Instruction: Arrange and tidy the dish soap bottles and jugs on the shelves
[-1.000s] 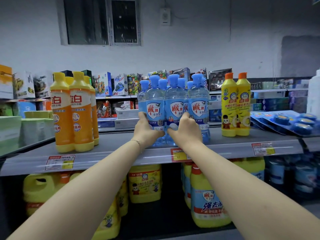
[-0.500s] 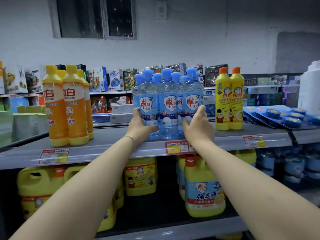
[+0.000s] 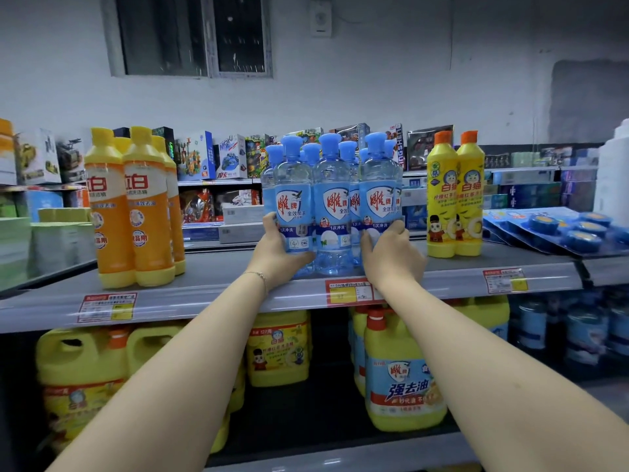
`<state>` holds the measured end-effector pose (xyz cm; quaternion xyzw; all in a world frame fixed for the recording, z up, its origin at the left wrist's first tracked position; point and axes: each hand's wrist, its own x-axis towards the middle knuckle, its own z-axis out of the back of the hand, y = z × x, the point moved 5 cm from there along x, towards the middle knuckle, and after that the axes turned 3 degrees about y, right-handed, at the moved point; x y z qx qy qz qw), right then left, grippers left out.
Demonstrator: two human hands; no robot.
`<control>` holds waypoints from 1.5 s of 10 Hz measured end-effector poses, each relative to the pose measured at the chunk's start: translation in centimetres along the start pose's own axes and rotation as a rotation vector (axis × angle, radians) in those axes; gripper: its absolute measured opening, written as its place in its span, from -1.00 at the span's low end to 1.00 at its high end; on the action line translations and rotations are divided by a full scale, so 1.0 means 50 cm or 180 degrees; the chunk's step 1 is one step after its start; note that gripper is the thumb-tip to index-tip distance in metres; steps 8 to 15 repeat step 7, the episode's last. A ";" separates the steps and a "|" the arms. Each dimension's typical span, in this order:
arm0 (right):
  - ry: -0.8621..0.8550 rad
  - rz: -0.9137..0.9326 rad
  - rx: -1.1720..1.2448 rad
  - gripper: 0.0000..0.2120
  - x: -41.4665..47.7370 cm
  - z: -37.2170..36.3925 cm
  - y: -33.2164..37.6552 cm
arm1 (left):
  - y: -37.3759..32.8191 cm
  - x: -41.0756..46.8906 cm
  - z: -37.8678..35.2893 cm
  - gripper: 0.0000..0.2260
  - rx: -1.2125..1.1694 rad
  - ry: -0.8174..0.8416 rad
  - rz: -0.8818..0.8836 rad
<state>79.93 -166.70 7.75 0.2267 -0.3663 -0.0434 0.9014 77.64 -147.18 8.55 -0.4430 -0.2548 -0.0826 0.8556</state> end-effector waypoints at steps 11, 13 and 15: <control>0.0011 0.1634 0.0801 -0.89 -0.047 0.053 0.063 | -0.012 -0.027 0.037 -0.43 0.1093 -0.1040 -0.0929; 0.0011 0.1634 0.0801 -0.89 -0.047 0.053 0.063 | -0.012 -0.027 0.037 -0.43 0.1093 -0.1040 -0.0929; 0.0011 0.1634 0.0801 -0.89 -0.047 0.053 0.063 | -0.012 -0.027 0.037 -0.43 0.1093 -0.1040 -0.0929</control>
